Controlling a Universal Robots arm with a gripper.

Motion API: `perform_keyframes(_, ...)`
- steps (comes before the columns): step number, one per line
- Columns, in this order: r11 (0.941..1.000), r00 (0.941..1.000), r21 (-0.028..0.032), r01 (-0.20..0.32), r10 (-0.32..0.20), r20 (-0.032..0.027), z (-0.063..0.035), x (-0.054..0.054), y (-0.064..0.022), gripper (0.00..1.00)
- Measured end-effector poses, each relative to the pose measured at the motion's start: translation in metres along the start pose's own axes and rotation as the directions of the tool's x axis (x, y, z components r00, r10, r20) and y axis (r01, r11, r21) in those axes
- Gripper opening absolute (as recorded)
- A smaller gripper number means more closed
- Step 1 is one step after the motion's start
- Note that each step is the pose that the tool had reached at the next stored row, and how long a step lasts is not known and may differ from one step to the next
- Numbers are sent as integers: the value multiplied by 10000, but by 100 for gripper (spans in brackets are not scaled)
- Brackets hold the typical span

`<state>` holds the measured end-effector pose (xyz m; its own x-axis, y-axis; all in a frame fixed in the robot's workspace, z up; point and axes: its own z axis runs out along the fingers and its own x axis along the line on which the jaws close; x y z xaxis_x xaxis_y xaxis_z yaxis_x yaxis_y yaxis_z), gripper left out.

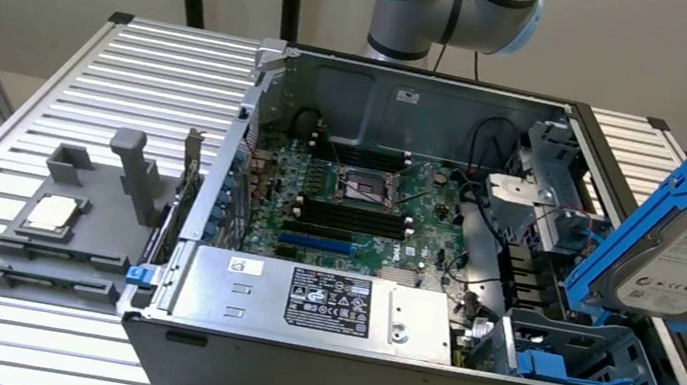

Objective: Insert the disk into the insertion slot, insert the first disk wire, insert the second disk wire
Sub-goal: 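Insert the disk into the insertion slot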

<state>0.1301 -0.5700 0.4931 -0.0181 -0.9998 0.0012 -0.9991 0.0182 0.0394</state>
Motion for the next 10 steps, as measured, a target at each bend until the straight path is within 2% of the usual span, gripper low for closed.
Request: perform_keyframes(10, 10000, 10000, 0, 0, 0, 1, 0, 0, 0, 33)
